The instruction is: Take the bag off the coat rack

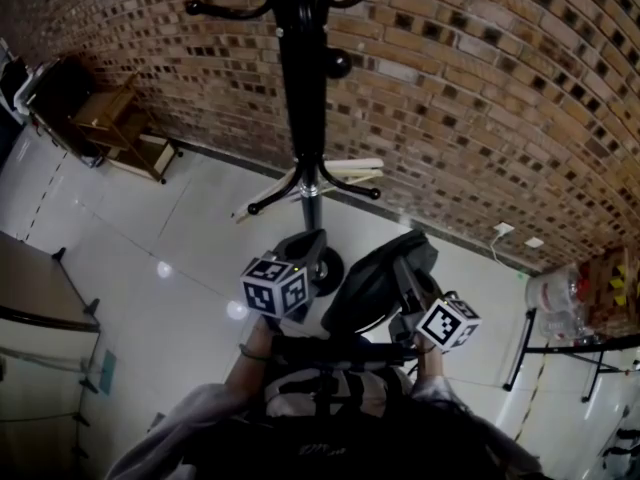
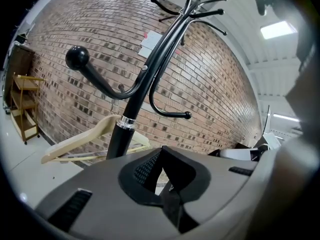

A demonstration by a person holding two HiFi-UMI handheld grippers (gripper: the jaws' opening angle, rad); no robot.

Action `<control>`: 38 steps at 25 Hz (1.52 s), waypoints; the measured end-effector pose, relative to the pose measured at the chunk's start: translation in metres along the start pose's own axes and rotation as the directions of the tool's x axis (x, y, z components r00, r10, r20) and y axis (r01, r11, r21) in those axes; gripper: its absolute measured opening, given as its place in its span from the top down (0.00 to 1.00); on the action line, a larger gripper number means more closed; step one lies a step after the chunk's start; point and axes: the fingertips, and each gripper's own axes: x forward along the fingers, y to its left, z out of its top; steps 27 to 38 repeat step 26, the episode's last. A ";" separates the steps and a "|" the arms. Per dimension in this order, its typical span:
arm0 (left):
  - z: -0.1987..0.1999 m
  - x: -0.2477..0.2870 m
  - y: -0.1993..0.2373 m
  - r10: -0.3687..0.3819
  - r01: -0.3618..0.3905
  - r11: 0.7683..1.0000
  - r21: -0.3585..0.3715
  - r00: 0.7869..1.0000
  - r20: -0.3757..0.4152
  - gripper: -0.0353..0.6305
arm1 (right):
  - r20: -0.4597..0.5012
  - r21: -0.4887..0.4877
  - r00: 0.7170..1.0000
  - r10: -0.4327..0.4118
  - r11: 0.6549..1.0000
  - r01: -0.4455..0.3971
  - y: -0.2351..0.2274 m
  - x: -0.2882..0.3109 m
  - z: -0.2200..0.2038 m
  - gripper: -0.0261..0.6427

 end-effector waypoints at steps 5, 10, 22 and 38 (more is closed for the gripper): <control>-0.001 0.000 -0.002 -0.003 0.003 1.000 -0.002 1.000 -0.002 0.94 | -0.011 -0.015 1.000 -0.006 1.000 0.006 0.000 0.000 -0.002 0.90; 0.001 0.000 -0.002 -0.003 0.003 1.000 -0.003 1.000 0.001 0.94 | -0.013 -0.029 1.000 -0.013 1.000 0.012 0.000 0.001 0.001 0.90; 0.000 0.002 -0.001 -0.003 0.003 1.000 -0.015 1.000 0.001 0.94 | -0.032 -0.025 0.999 -0.019 1.000 0.018 -0.002 0.005 -0.001 0.90; 0.001 0.002 0.001 0.002 -0.002 1.000 -0.016 1.000 -0.001 0.94 | -0.048 -0.021 0.999 -0.026 0.999 0.025 -0.003 0.007 -0.004 0.90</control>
